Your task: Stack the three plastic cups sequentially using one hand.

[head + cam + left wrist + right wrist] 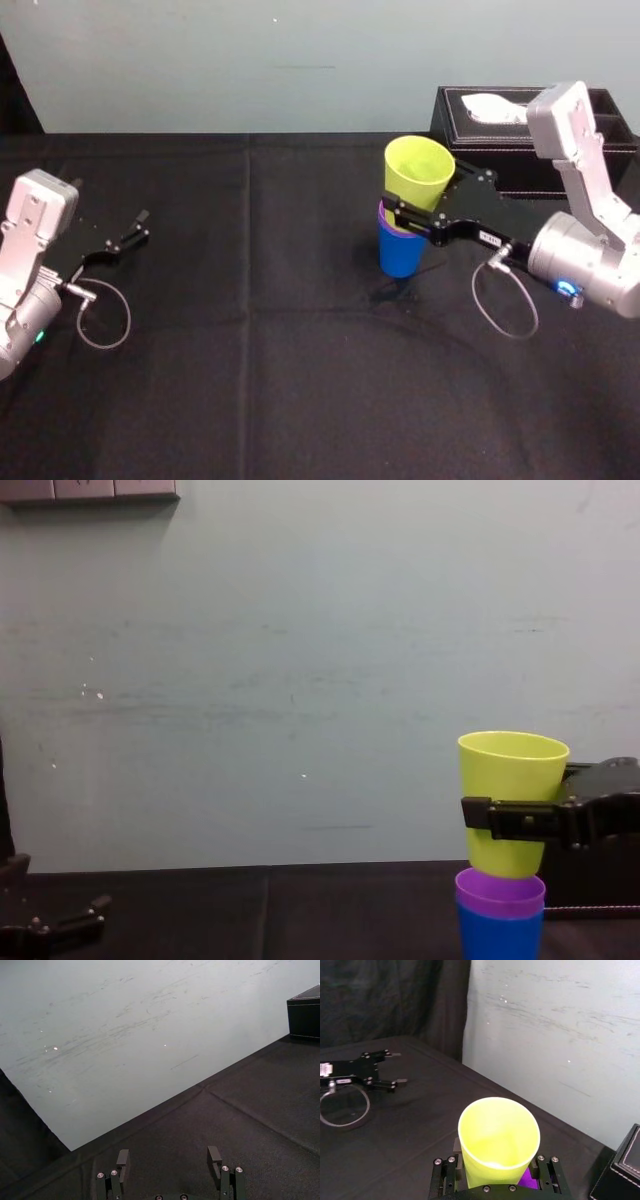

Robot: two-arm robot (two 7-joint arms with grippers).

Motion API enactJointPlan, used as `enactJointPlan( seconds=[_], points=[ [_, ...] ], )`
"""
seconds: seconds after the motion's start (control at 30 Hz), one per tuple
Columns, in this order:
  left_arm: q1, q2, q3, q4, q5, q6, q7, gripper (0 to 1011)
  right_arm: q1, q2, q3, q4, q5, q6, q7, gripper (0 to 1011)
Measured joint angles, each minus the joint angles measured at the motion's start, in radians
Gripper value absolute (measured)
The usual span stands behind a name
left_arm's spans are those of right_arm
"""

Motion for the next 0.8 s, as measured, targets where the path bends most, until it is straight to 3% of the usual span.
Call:
enactJointPlan(
  seconds=[0.43,0.8],
  points=[
    [0.0,0.0,0.0,0.0,0.0,0.0,0.0,1011,0.091,-0.073,-0.033,0.145,-0.034,-0.019,-0.026,723],
    [0.0,0.0,0.0,0.0,0.0,0.0,0.0,1012,0.127,-0.107,-0.039,0.232,-0.06,-0.038,-0.027,724]
  ],
)
